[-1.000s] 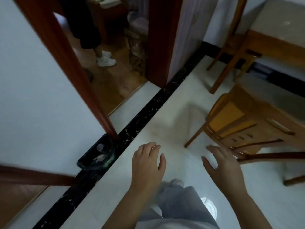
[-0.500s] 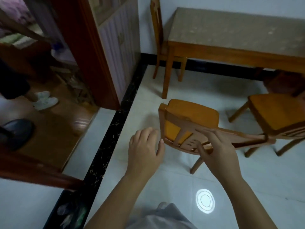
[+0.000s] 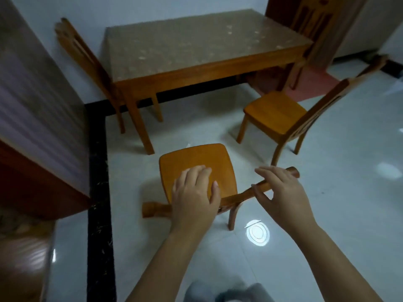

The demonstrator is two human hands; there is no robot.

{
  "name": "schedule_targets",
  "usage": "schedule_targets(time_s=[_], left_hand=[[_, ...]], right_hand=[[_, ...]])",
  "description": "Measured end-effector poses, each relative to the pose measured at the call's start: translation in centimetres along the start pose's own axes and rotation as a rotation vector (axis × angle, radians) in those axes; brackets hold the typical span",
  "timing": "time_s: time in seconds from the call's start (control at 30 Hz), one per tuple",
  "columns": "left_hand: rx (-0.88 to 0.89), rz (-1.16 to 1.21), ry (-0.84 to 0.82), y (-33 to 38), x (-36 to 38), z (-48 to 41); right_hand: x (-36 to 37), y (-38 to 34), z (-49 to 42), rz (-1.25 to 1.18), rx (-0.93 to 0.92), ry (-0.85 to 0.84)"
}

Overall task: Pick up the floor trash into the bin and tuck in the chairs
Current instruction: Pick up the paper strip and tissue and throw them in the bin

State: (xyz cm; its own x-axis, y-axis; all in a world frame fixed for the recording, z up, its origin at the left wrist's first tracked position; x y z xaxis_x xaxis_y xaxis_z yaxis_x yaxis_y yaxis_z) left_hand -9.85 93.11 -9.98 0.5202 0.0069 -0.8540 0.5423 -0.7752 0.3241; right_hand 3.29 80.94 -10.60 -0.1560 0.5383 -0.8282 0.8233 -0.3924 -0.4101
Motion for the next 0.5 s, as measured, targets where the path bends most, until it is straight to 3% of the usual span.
schedule_targets(time_s=[0.3, 0.5], left_hand=[[0.246, 0.113, -0.153, 10.8, 8.5, -6.4], [0.241, 0.076, -0.176, 18.6, 16.0, -11.5]], right_hand=[[-4.8, 12.3, 0.5, 0.087, 0.249, 0.165], [-7.3, 23.3, -3.6, 0.087, 0.258, 0.133]])
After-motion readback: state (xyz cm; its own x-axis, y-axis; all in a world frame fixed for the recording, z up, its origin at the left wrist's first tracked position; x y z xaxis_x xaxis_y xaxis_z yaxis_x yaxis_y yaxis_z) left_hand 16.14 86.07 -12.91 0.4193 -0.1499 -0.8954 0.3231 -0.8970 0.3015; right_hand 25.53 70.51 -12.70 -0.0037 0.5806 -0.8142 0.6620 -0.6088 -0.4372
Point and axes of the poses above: each hand's wrist, its own z-axis away from the middle knuckle, its own x-axis out of the palm, y = z × x, the point moved 8 cm from there along -z, towards the middle knuckle, and after that the axes turned 7 degrees about -z, right-handed, at the moved point
